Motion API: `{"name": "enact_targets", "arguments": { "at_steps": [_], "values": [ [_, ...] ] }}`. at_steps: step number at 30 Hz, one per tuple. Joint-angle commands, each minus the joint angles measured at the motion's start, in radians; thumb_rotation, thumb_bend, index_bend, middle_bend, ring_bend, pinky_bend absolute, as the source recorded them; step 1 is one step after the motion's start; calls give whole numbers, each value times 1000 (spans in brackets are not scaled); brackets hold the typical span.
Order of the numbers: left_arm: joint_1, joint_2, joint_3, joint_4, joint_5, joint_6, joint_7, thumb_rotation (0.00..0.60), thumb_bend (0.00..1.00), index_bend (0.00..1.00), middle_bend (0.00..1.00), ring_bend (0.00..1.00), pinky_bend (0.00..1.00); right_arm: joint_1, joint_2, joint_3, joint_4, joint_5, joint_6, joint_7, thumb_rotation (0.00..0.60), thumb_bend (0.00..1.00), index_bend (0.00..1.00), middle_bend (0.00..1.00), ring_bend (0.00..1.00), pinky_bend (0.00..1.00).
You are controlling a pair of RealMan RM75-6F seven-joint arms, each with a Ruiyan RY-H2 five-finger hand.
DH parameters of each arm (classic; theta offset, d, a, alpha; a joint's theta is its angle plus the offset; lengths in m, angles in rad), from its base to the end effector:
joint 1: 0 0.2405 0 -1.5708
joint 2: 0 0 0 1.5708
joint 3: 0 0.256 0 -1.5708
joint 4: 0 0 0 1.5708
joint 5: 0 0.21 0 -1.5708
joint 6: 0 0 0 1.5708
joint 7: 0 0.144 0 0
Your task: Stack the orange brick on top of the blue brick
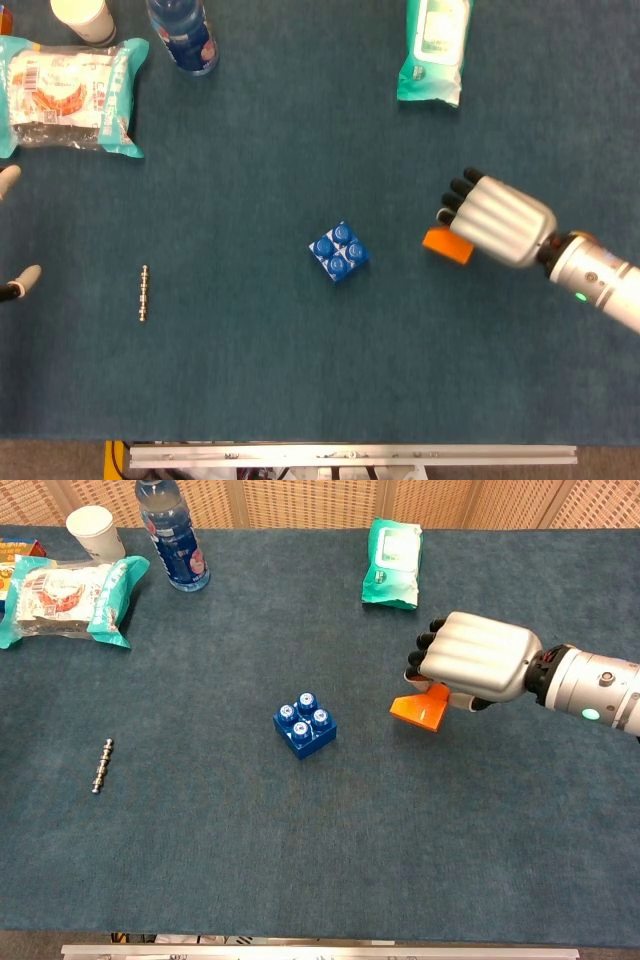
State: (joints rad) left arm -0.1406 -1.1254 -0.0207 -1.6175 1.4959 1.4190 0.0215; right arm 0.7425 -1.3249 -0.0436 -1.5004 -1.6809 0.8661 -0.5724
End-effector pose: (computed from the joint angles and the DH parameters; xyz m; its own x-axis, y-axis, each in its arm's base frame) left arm -0.3057 0.1914 0.1440 0.4088 0.0753 0.9095 0.9123 -0.0574 -0.4054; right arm -0.1801 -0.2952 0.0065 0.9048 0.1418 0.4016 -0.1553 -0.7683 0.6210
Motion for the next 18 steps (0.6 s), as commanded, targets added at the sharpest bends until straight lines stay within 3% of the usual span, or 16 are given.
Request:
{"name": "enact_targets", "arguments": {
  "at_steps": [1, 11, 18],
  "values": [
    [-1, -2, 0, -1, 2, 0, 2, 600, 149, 103, 142, 158, 104, 37, 50, 18, -14, -23, -37, -124, 600, 300, 555, 440, 332, 350],
    [-4, -7, 1, 0, -3, -12, 3, 600, 149, 103, 139, 158, 103, 65, 12, 29, 41, -40, -87, -340, 600, 299, 558, 449, 333, 349],
    [-4, -8, 4, 7, -6, -19, -6, 600, 149, 103, 135, 159, 104, 32, -80, 47, 118, -30, -44, -534, 600, 291, 561, 456, 301, 267]
  ]
}}
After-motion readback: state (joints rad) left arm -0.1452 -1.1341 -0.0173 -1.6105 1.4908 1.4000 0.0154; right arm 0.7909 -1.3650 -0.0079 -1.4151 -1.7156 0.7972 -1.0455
